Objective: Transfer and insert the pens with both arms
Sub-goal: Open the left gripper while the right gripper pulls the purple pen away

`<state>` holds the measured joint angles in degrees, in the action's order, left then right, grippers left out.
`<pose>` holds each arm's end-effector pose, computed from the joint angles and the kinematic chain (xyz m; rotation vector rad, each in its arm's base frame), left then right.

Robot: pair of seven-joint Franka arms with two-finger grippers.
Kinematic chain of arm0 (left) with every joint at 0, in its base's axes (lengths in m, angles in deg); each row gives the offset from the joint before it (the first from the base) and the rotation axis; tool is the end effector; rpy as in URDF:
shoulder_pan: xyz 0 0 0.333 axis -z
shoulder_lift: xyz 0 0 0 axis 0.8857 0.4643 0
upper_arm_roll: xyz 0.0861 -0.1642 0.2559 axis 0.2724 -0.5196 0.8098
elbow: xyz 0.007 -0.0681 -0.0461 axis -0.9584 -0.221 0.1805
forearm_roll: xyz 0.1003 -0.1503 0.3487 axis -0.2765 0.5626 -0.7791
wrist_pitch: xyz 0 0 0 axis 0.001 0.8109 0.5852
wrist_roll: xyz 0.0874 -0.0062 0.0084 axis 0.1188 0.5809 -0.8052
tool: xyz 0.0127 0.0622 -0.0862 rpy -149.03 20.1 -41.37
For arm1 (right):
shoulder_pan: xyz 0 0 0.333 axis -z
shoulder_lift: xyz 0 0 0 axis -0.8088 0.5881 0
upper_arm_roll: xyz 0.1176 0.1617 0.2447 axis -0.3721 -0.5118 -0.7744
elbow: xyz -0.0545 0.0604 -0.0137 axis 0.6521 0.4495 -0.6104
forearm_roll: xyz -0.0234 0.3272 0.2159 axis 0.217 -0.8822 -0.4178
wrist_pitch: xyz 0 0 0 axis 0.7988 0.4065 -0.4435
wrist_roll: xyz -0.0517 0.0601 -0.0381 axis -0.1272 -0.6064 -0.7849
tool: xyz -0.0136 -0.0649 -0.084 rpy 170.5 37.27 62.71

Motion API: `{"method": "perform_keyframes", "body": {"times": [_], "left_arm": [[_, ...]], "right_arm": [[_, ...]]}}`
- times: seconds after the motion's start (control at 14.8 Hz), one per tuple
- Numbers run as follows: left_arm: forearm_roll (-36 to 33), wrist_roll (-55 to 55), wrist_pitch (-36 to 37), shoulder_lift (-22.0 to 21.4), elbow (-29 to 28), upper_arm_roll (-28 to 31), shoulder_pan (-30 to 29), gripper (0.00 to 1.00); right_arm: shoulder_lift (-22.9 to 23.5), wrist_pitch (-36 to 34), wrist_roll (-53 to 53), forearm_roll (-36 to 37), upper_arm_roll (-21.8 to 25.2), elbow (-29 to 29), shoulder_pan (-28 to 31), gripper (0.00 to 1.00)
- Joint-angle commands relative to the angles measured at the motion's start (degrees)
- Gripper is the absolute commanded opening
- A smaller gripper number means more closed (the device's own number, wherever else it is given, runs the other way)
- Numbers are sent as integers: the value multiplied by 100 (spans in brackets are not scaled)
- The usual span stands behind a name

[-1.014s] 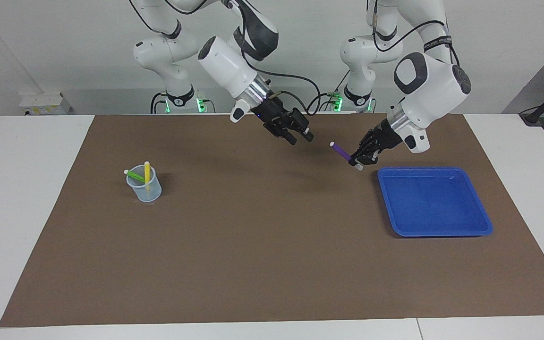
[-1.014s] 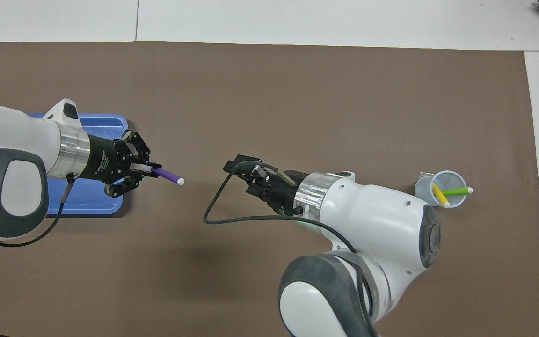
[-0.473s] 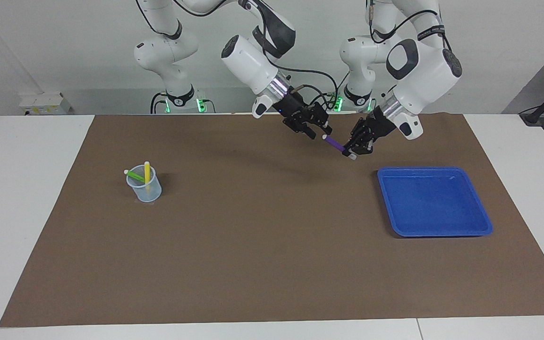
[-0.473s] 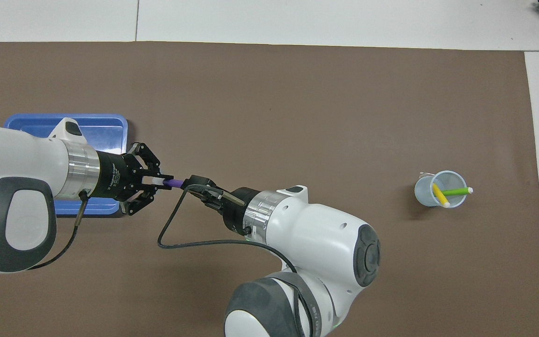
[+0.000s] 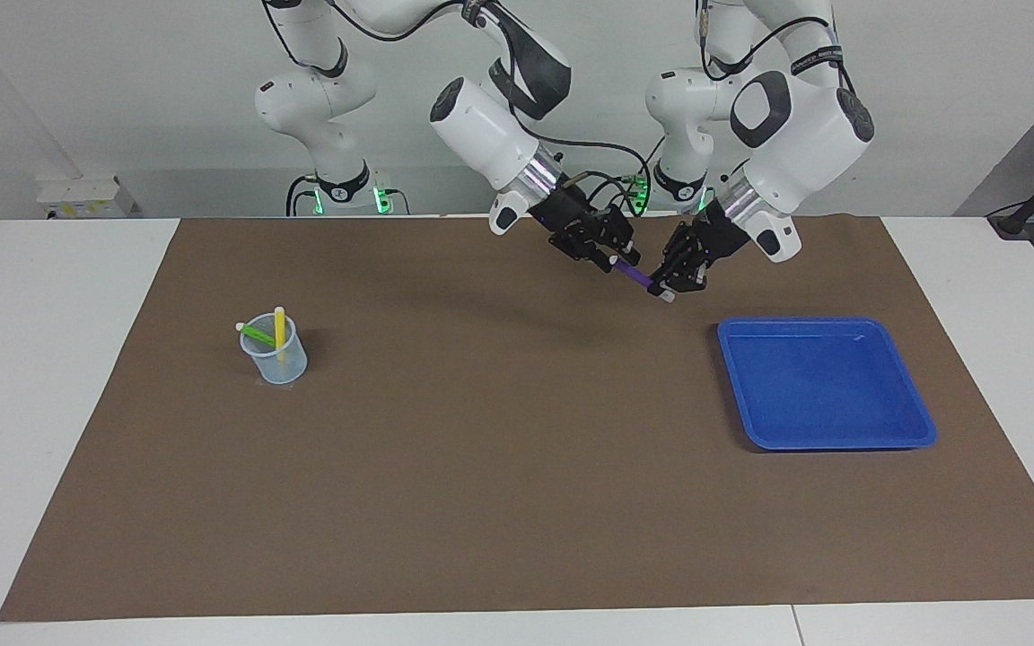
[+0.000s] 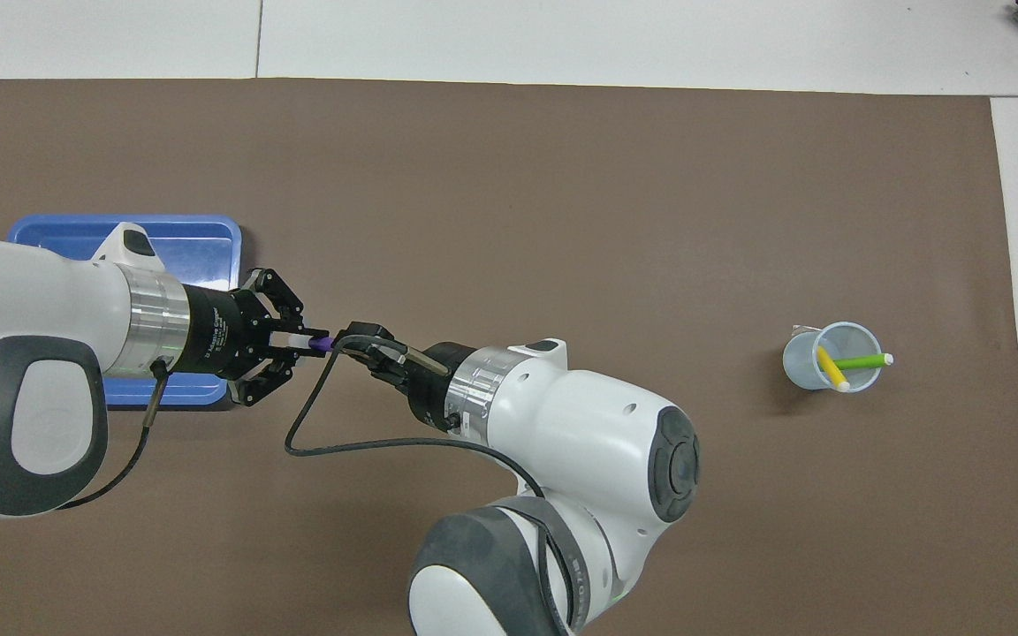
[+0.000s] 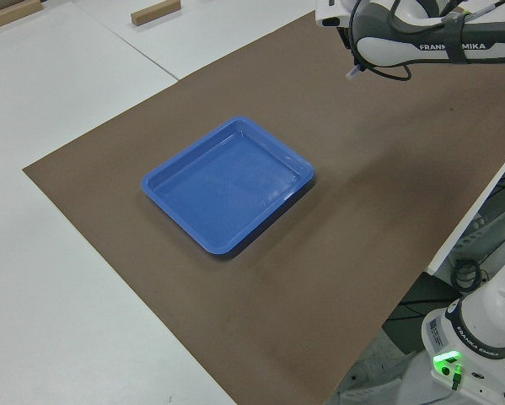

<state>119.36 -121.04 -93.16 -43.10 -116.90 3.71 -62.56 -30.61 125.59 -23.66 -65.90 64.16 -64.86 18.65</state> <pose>0.5025 -0.1620 0.4883 2.1297 1.6827 -0.4393 0.4676 0.4252 0.4742 -2.1730 0.6389 -0.0838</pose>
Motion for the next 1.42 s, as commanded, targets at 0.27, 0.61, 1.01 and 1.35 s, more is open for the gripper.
{"method": "perform_keyframes", "body": {"times": [0.27,0.61,1.01,1.35], "left_arm": [[118,-77,-77,-257,-241,94,92,0],[118,-94,-69,-275,-232,94,101,0],[109,72,-86,-301,-232,94,75,87],[65,1219,-34,-310,-250,120,22,86]], "right_arm": [[112,138,-36,-98,4,85,-18,15],[121,146,7,-107,4,85,17,0],[121,120,-71,-81,4,77,43,0],[-63,-177,-282,103,57,-99,183,0]]}}
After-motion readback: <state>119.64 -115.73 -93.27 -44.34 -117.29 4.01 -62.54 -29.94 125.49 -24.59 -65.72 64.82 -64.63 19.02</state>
